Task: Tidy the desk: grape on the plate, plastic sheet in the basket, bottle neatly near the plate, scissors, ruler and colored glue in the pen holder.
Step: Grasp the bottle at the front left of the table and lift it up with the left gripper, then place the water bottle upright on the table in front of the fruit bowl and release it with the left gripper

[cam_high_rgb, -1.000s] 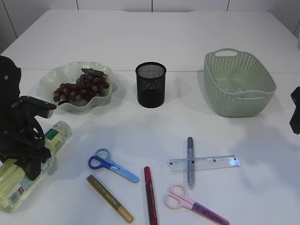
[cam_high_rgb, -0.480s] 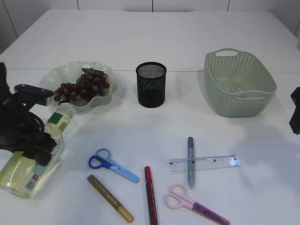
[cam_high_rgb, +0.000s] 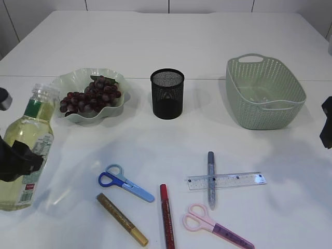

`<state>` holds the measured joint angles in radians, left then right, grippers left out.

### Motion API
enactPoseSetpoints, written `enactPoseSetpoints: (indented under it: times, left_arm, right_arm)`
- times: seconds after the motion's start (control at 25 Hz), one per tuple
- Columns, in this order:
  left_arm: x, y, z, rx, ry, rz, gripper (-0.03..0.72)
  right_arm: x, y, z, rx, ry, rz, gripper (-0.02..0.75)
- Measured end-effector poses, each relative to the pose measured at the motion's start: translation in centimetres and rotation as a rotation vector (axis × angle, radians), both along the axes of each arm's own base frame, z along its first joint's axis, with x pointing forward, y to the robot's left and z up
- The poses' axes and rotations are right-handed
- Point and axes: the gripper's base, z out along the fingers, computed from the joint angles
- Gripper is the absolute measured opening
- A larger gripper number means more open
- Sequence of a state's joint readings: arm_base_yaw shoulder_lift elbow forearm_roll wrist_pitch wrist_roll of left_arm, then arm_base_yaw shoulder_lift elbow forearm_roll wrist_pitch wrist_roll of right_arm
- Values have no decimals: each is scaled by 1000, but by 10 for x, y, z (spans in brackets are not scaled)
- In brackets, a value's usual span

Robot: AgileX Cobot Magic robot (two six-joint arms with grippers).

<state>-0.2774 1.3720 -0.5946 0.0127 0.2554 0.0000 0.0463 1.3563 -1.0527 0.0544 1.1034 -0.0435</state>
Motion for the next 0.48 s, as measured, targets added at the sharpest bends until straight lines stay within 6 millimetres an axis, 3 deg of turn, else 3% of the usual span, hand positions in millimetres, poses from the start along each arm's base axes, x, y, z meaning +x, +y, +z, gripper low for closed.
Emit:
enactPoseSetpoints:
  times: [0.32,0.48]
  left_arm:
    - [-13,3,-1,-112,-391,-12,414]
    - [-12,2,10,-184,-603,-14,414]
  right_arm:
    - [0,0,0,-1,2,2,517]
    - [-1,0,0,-1,8,3,514]
